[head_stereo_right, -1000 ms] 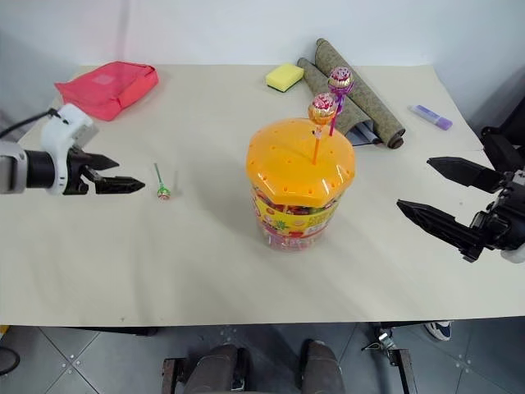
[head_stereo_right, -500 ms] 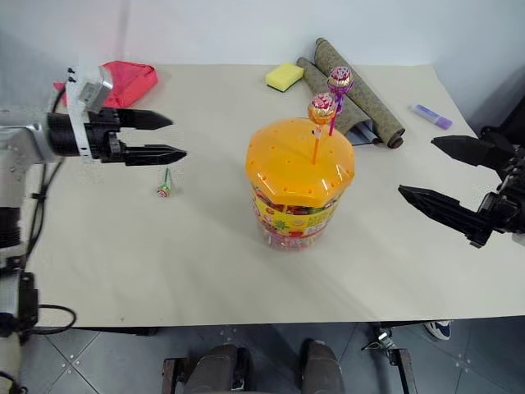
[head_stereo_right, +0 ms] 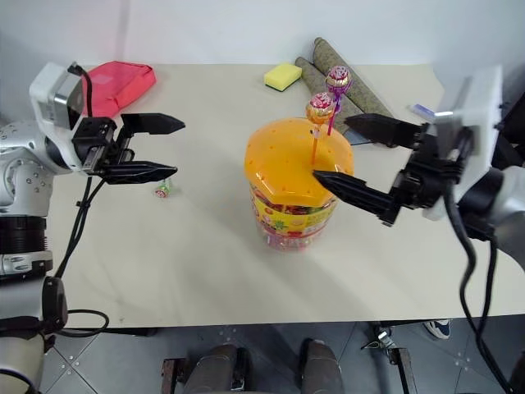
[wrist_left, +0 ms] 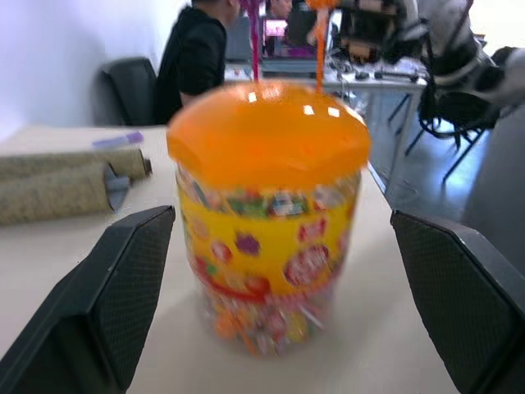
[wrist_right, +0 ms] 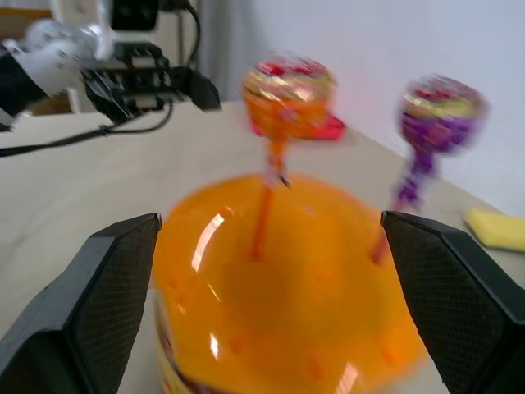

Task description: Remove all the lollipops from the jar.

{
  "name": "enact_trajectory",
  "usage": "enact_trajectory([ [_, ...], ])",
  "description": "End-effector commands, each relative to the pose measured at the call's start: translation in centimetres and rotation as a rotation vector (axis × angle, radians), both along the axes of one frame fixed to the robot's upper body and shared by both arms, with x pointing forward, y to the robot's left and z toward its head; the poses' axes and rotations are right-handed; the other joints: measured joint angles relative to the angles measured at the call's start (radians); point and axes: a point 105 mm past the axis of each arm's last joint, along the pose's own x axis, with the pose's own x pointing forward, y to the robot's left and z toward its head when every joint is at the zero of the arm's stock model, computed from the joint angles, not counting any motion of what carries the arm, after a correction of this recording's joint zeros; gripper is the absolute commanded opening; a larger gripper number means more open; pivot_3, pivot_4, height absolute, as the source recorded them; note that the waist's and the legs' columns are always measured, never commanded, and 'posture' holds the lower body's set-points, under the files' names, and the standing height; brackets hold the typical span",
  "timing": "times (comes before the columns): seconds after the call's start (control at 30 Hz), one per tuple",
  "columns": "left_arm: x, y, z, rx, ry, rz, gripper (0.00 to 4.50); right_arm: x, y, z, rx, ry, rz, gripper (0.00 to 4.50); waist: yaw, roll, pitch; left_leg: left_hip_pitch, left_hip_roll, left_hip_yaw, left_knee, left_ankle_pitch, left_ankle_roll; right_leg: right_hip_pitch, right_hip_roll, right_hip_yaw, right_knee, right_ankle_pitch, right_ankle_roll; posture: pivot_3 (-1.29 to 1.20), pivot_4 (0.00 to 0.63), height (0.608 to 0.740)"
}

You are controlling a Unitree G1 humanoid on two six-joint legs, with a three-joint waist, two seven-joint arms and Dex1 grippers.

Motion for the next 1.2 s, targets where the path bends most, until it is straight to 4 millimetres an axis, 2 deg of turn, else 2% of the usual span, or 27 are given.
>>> enact_trajectory([
  [0.03,-0.6,1.0,0.5,0.013,-0.034,-0.006,4.48,0.4,0.5,0.6,0.000,-0.031,0.013,4.50,0.001,0.000,0.000,0.000,0.000,0.000,0.000,0.000,0.000,0.000,0.000,0.000,0.000,0.000,0.000,0.00,0.150,0.740],
  [0.3,-0.8,1.1,-0.1,0.006,-0.037,0.031,4.48,1.2,0.9,0.7,-0.023,-0.019,0.059,4.50,-0.003,0.000,0.000,-0.001,0.000,0.000,0.000,0.000,0.000,0.000,0.000,-0.001,0.000,0.000,0.000,0.00,0.150,0.740],
  [0.33,-0.9,1.1,-0.2,0.005,-0.036,0.033,4.50,1.4,1.0,0.7,-0.025,-0.016,0.064,4.31,-0.003,0.000,0.000,-0.001,0.000,0.000,0.000,0.000,0.000,0.000,0.000,0.000,0.000,0.000,0.000,0.00,0.150,0.740],
  [0.4,-1.1,1.1,-0.3,0.003,-0.036,0.034,4.50,1.7,1.3,0.7,-0.025,-0.010,0.074,3.87,-0.004,0.000,0.000,-0.001,0.000,0.000,0.000,0.000,0.000,-0.001,0.000,0.000,0.000,0.000,0.000,0.00,0.150,0.740],
  [0.77,-1.7,1.5,-0.4,-0.011,-0.033,0.047,4.50,2.1,2.0,2.3,0.001,-0.025,0.098,0.08,-0.003,0.000,0.000,-0.001,0.000,0.000,0.000,0.000,0.000,-0.001,0.000,0.000,0.000,0.000,0.000,0.00,0.150,0.740],
  [0.93,-1.8,1.4,-0.6,-0.025,-0.030,0.035,4.50,1.7,2.1,4.0,0.021,-0.064,0.103,0.03,-0.006,0.000,0.000,-0.001,0.000,0.000,0.000,0.000,0.000,-0.002,0.000,0.000,0.000,0.000,0.000,0.00,0.150,0.740],
  [1.07,-1.6,1.3,-0.7,-0.035,-0.028,0.026,4.50,1.6,1.8,6.3,0.084,-0.101,0.093,0.03,-0.007,0.000,0.000,-0.001,0.000,0.000,0.000,0.000,0.000,-0.002,0.000,0.000,0.000,0.000,0.000,0.00,0.150,0.740],
  [1.2,-1.5,1.1,-0.7,-0.050,-0.029,0.005,4.50,1.0,0.7,7.8,0.086,-0.125,0.055,0.03,-0.005,0.000,0.000,-0.001,0.000,0.001,-0.001,0.000,0.000,-0.002,0.000,0.000,0.000,0.000,0.000,0.00,0.150,0.740],
])
